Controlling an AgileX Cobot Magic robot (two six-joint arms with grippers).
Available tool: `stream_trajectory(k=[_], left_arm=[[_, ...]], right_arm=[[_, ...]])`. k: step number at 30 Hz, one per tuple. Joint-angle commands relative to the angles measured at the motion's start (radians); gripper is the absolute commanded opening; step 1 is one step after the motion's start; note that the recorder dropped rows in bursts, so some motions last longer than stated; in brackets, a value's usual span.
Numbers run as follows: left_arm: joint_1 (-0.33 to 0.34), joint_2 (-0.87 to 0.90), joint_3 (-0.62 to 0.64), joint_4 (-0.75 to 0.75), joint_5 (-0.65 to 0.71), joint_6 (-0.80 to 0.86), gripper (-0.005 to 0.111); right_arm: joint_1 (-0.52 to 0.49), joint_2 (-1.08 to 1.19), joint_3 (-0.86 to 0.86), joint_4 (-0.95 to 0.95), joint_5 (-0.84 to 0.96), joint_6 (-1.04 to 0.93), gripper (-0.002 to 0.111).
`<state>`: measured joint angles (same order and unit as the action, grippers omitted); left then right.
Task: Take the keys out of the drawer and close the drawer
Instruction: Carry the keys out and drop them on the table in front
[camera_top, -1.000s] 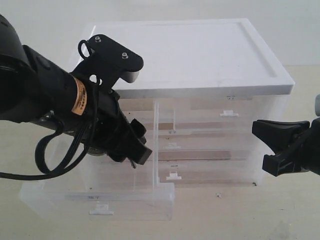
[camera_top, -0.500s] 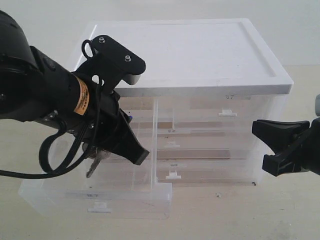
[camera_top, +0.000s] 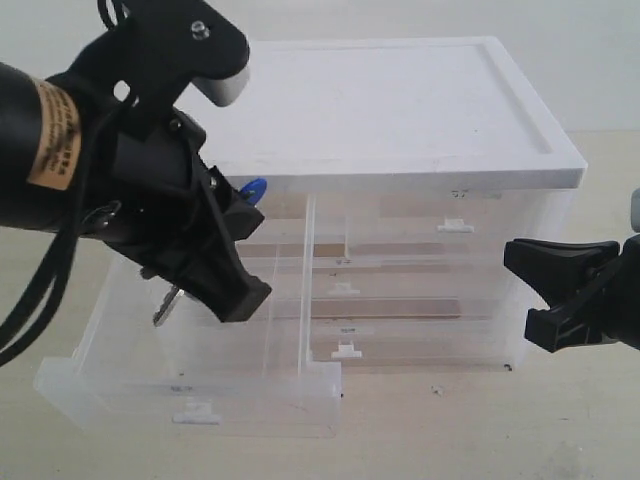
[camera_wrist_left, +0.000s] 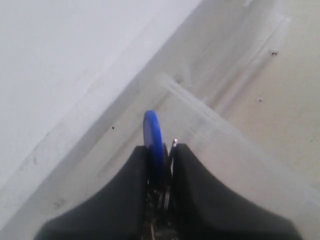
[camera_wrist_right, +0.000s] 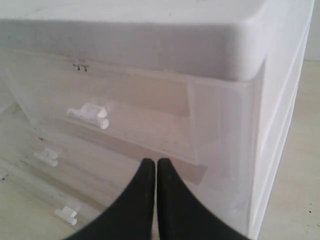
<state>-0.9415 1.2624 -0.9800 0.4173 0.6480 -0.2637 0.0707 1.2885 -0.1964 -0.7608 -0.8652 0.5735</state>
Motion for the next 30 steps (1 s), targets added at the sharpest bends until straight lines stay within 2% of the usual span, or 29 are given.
stream_trajectory(k=[1, 5, 13, 20, 27, 30], left_arm=[[-0.075, -0.043, 0.002, 0.090, -0.054, 0.006, 0.004], [-0.124, -0.050, -0.002, 0.122, -0.200, 0.006, 0.004], [-0.126, 0.054, -0.004, 0.212, -0.428, 0.006, 0.004], [-0.100, 0.184, -0.004, 0.256, -0.450, 0.004, 0.004], [-0.018, 0.241, -0.004, 0.254, -0.488, -0.037, 0.004], [-0.005, 0.246, -0.004, 0.254, -0.490, -0.037, 0.004]], right_arm=[[-0.001, 0.000, -0.003, -0.006, -0.007, -0.001, 0.000], [-0.001, 0.000, -0.003, -0.006, -0.005, -0.001, 0.000], [-0.001, 0.000, -0.003, -0.005, -0.005, -0.003, 0.000], [-0.001, 0.000, -0.003, -0.005, -0.003, -0.003, 0.000], [-0.001, 0.000, -0.003, -0.005, -0.003, -0.003, 0.000], [-0.001, 0.000, -0.003, -0.005, -0.003, -0.003, 0.000]])
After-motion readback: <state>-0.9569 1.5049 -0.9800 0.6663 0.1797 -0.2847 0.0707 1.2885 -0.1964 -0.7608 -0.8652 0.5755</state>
